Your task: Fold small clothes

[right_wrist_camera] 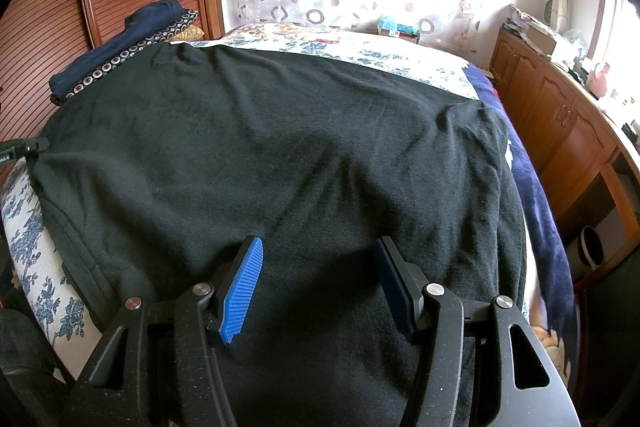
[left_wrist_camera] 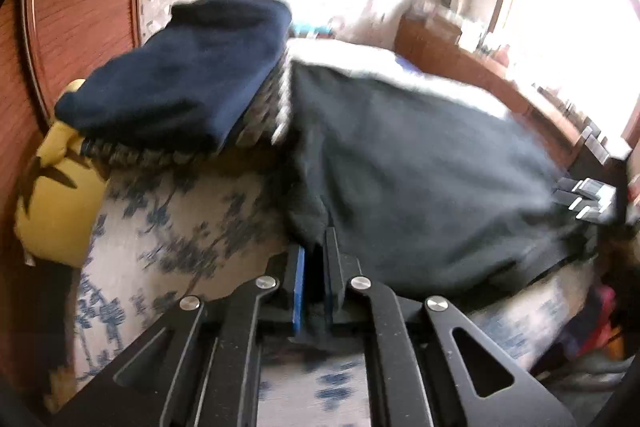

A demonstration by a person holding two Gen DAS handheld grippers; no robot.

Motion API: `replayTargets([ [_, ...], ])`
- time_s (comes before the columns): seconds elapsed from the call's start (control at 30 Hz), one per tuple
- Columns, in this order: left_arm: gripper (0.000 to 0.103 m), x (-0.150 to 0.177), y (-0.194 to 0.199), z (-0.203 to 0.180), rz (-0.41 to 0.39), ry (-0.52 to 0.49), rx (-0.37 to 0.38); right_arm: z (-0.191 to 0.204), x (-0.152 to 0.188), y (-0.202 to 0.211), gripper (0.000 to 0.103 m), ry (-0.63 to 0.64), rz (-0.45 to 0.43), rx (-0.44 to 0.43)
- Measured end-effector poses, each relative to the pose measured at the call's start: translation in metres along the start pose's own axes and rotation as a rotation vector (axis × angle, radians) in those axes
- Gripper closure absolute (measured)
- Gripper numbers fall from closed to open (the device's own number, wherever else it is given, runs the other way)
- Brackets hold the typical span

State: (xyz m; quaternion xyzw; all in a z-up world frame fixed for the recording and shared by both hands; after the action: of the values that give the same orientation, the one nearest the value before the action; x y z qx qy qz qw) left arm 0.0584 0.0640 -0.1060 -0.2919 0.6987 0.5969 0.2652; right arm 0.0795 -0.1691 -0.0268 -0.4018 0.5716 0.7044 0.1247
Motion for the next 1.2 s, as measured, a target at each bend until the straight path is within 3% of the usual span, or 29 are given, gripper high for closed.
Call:
replayTargets([
  [0.13,0.096,-0.033,0.032,-0.035,-0.108,-0.043,0.072,0.000,0.000,0.000,0.043,0.000,0.000,0.000],
  [0.5,0.096,-0.088,0.047,-0.120,-0.204,-0.188,0.201,0.000,0.001,0.000,0.043,0.000,0.000,-0.003],
  [0.67,0.096,-0.103,0.043,-0.152,-0.206,-0.241,0.254,0.001,0.001,0.003,0.043,0.004,-0.003,-0.003],
  [0.9,0.096,-0.116,0.044,-0.206,-0.199,-0.305,0.353,-0.010,-0.009,0.039,0.043,-0.038,-0.084,-0.024],
  [1.1,0.096,-0.113,0.039,-0.238,-0.203,-0.339,0.334,-0.012,-0.006,0.061,0.043,-0.054,-0.131,-0.007],
  [1.2,0.096,-0.105,0.025,-0.247,-0.161,-0.350,0.325,-0.008,-0.001,0.061,0.043,-0.062,-0.138,-0.016],
])
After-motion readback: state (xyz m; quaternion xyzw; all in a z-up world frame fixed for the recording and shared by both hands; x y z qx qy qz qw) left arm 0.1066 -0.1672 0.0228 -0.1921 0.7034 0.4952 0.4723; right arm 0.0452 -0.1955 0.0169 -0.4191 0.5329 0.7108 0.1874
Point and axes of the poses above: each gripper's, at about its wrist camera, not at the fingertips, and y roughly against the way its jaws point, z to its left, x to its underside, the point moved 7 cm from there along -y, roughly the way its jaws point, and after that the axes turned 6 degrees about -x, right-handed, at the moved point
